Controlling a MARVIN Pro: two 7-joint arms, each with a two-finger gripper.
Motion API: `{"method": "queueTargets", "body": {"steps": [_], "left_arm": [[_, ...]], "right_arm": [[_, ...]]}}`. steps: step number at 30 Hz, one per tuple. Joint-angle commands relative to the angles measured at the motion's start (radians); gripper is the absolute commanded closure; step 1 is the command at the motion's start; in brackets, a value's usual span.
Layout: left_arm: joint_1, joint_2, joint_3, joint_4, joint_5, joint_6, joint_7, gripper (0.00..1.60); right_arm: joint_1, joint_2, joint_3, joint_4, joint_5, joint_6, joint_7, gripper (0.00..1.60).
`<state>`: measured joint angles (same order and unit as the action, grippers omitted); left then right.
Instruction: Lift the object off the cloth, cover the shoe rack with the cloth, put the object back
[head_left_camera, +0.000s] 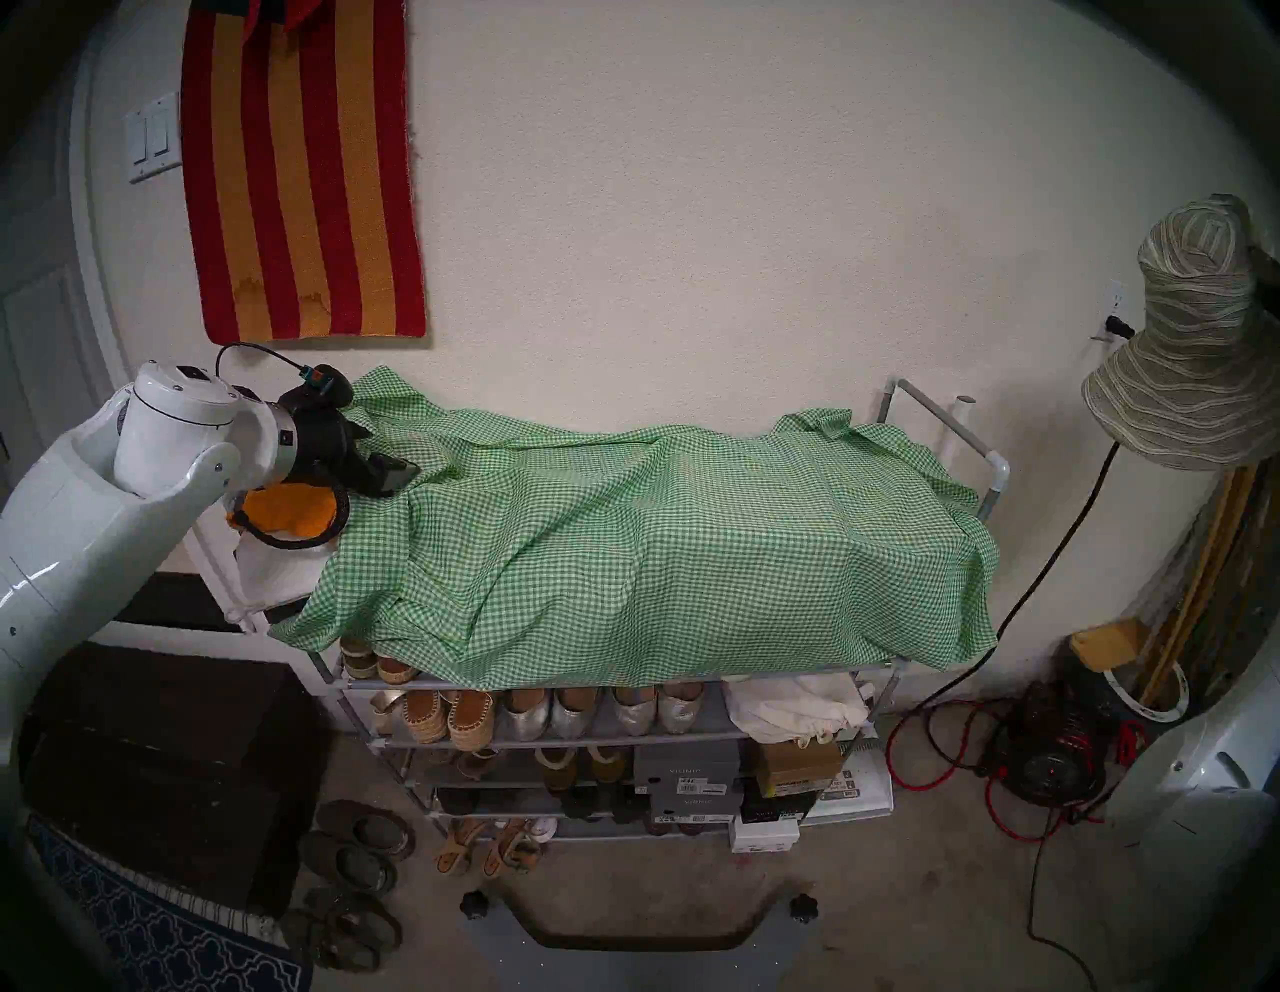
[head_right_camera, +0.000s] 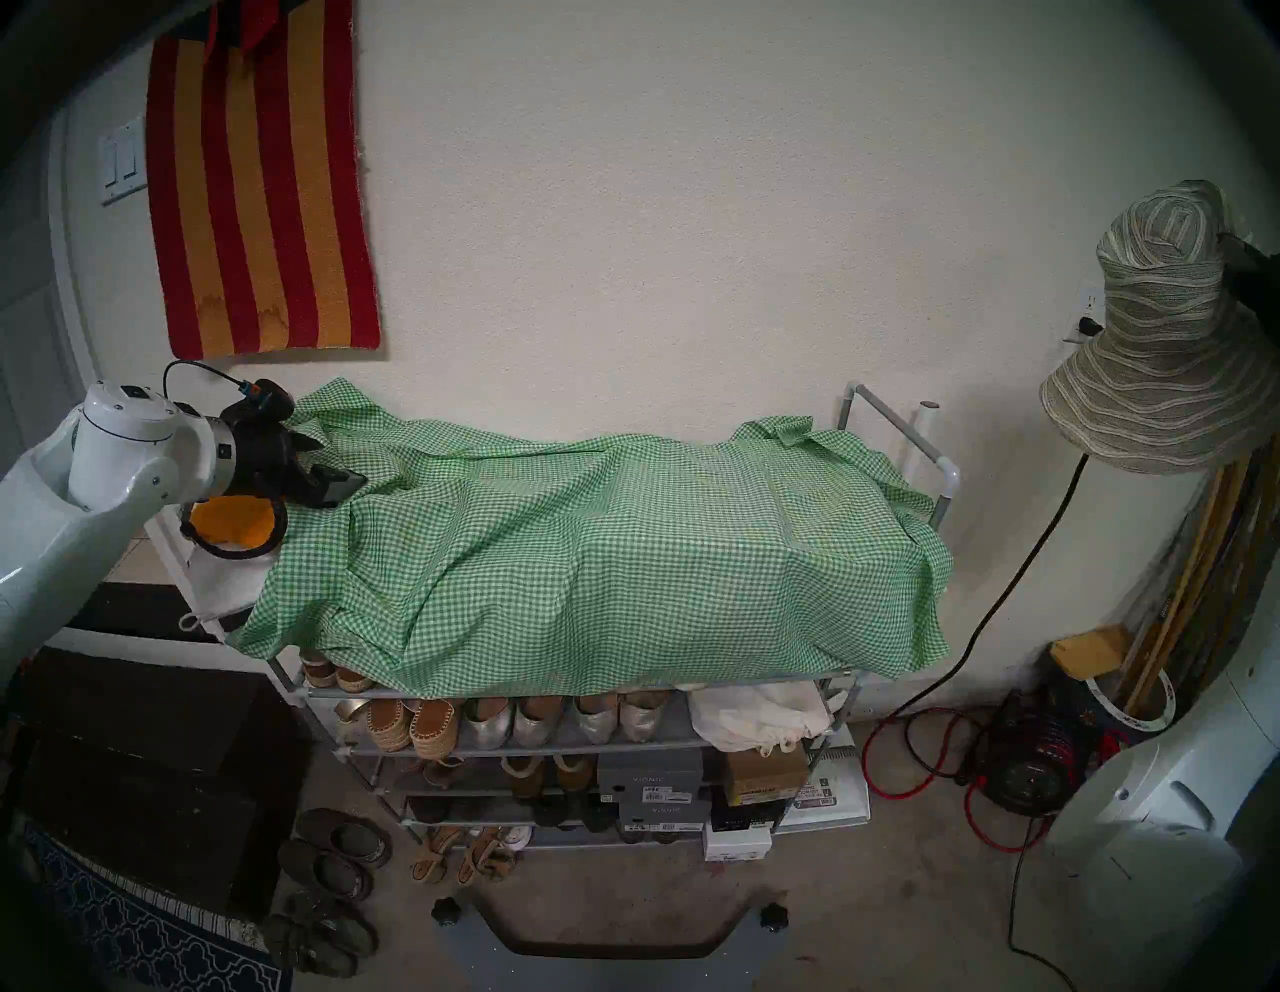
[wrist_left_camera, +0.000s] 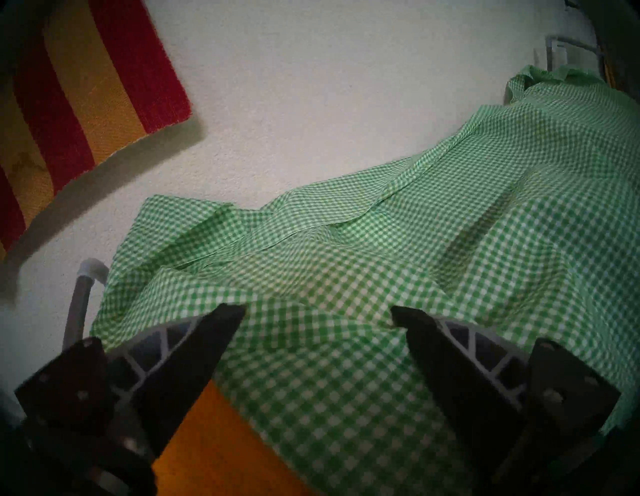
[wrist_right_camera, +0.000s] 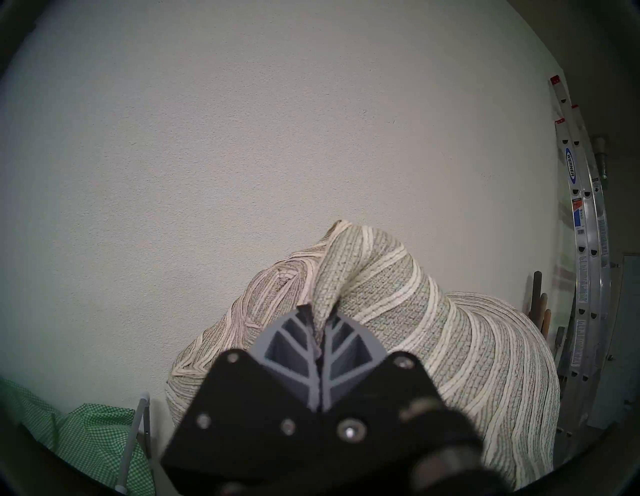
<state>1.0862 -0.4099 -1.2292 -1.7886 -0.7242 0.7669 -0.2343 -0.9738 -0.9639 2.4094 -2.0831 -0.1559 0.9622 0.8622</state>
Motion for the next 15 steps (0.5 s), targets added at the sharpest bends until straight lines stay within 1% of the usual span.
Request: {"method": "queueTargets", "body": {"steps": [1,2,3,4,5,8,10,12,14,15], "left_arm": [[-0.115,-0.04,0.049,0.027,0.092,0.058,0.012,0.0],[-0.131,-0.042,0.062,0.032,0.099,0.066,0.006,0.33],[-0.137,-0.045,0.065,0.033,0.104,0.071,0.004,0.77],[-0.144,-0.047,0.07,0.035,0.109,0.076,0.001,1.47],[-0.149,-0.047,0.075,0.036,0.112,0.079,-0.002,1.6],[-0.155,-0.053,0.081,0.04,0.117,0.082,0.0,1.6],[-0.145,-0.046,0.069,0.036,0.106,0.073,0.003,1.6],[-0.121,-0.038,0.044,0.017,0.092,0.062,0.025,1.6],[-0.077,-0.008,-0.002,-0.033,0.065,0.029,0.044,1.6],[-0.067,0.003,-0.019,-0.051,0.048,0.031,0.041,1.6]], "right_arm": [[0.003,0.008,0.001,0.0,0.004,-0.002,0.022,1.6],[0.002,0.008,0.002,0.0,0.004,-0.002,0.023,1.6],[0.002,0.009,0.002,0.0,0.004,-0.002,0.023,1.6],[0.002,0.009,0.002,0.0,0.004,-0.002,0.024,1.6],[0.002,0.009,0.002,0.0,0.004,-0.002,0.024,1.6],[0.002,0.009,0.002,0.001,0.003,-0.002,0.026,1.6],[0.003,0.009,0.002,0.001,0.003,-0.002,0.027,1.6],[0.002,0.01,0.002,0.001,0.004,-0.002,0.026,1.6],[0.001,0.01,0.002,0.0,0.007,-0.002,0.02,1.6],[0.001,0.009,0.001,0.0,0.008,-0.002,0.018,1.6]]}}
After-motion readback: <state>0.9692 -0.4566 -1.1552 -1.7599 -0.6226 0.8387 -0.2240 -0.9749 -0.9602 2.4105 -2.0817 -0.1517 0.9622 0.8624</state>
